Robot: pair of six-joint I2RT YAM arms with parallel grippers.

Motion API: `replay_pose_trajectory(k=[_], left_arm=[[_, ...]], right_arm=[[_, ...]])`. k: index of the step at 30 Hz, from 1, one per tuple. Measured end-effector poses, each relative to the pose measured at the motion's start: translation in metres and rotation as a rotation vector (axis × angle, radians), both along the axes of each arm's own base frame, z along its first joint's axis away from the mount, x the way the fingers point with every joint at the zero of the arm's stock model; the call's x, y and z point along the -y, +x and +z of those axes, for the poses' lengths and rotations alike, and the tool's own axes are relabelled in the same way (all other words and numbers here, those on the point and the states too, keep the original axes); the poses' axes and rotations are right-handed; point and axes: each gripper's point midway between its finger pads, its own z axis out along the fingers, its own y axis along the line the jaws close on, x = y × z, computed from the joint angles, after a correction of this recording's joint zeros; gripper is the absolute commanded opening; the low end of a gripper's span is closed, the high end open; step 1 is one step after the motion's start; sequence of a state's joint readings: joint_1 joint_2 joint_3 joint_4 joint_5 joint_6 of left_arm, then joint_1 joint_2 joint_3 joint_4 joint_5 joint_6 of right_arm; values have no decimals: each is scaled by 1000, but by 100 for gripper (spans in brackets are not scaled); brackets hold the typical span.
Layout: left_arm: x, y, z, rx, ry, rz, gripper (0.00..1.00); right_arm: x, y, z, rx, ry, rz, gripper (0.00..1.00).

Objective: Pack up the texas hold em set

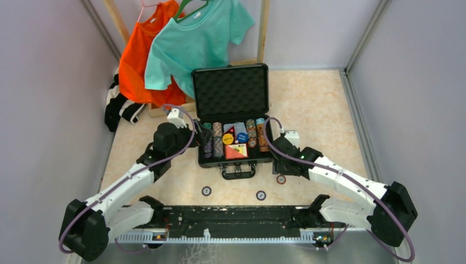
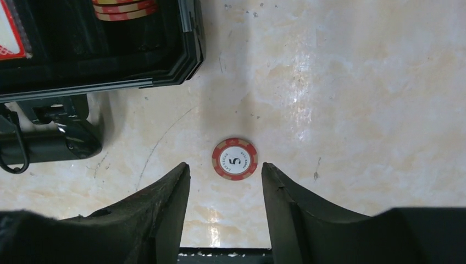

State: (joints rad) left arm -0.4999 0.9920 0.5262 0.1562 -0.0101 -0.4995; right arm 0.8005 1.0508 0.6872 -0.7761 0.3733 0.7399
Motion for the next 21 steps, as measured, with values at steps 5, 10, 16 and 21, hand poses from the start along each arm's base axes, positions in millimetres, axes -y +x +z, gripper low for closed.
replay_pose_trajectory(k=[5,10,16,21], left_arm=[[1,-2,-4,-7,4,-9,99],[2,-4,-6,-11,6,-16,99],[2,-4,-7,-13,7,-20,99],[3,-5,-7,-13,8,-25,99]], right_arm=[[3,-1,-14,-40,22,-19,60],[-2,-7,-31,-95,30,3,61],[2,-15,-52,-150,-7,8,60],[4,-17,-59,-154,-12,8,59]])
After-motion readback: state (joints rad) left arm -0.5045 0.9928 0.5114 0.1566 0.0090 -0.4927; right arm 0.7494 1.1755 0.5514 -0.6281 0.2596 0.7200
